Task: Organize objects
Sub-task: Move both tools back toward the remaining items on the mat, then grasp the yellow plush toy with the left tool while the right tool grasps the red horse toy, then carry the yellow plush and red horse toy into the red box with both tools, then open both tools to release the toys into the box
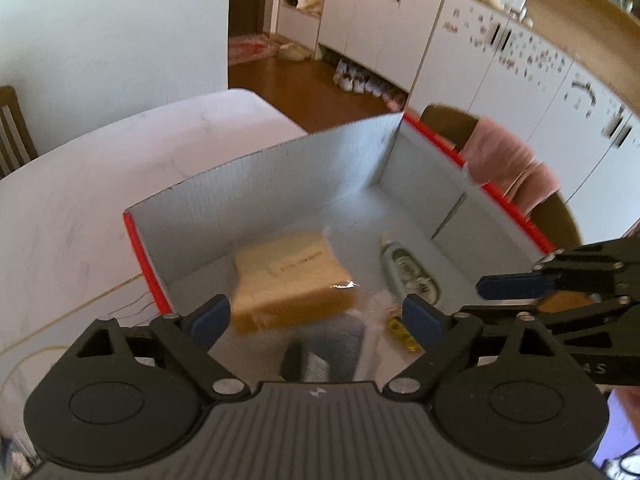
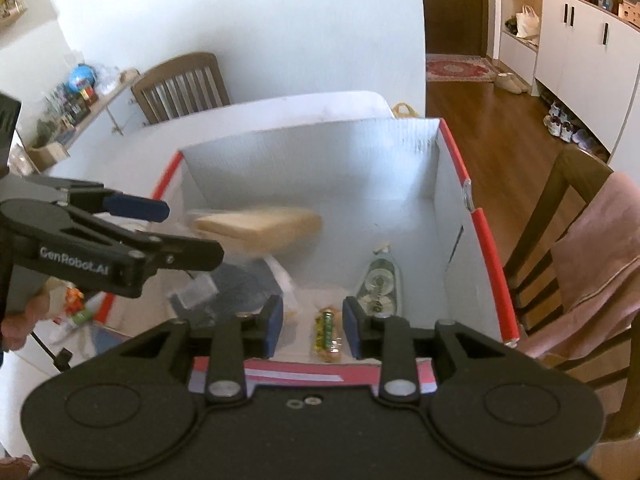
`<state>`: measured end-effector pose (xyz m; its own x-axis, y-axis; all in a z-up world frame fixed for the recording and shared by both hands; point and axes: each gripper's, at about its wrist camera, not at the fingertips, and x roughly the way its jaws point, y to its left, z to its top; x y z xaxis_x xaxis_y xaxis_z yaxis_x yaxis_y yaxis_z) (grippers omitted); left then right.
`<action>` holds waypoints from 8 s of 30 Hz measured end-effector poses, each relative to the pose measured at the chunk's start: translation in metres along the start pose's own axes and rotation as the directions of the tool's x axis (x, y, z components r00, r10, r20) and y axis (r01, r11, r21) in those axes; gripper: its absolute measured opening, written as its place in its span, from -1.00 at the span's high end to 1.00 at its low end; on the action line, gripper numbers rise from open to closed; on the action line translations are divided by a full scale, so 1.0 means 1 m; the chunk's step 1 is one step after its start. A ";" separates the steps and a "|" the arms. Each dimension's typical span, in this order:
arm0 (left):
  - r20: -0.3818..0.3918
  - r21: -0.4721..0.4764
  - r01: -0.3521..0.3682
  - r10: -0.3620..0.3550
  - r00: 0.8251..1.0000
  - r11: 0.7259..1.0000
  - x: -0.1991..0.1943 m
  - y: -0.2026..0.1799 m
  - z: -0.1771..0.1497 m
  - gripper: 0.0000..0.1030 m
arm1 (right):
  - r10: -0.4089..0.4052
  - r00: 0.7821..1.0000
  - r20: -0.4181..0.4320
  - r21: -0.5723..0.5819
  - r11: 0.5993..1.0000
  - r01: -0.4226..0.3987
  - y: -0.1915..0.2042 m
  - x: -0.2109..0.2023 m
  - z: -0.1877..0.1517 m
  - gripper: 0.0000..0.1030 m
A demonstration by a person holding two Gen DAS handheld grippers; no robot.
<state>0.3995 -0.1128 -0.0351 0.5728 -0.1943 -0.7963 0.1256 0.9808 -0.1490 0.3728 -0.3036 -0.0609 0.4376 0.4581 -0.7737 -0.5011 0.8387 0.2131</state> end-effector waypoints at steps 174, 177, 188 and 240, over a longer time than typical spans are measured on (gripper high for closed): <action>0.171 0.116 0.041 -0.061 0.983 0.992 -0.139 0.066 -0.098 -0.42 | -0.044 0.980 0.195 -0.030 0.998 0.051 0.092 -0.030 0.011 0.21; 0.148 0.135 0.052 -0.072 0.986 0.990 -0.124 0.045 -0.085 -0.42 | -0.063 0.978 0.201 -0.007 0.998 0.066 0.069 -0.030 0.015 0.21; 0.051 0.186 0.090 -0.101 0.994 0.978 -0.063 -0.038 -0.040 -0.42 | -0.100 0.984 0.150 0.039 0.995 0.095 0.012 -0.001 0.027 0.21; -0.154 0.070 0.040 -0.029 0.988 0.997 0.058 -0.043 -0.010 -0.58 | -0.133 0.990 -0.045 0.152 0.979 0.138 -0.027 0.050 0.019 -0.22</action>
<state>0.4193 -0.1660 -0.0803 0.4369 -0.2182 -0.8726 0.2053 0.9687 -0.1395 0.4223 -0.2975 -0.0944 0.4659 0.3288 -0.8215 -0.3162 0.9290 0.1925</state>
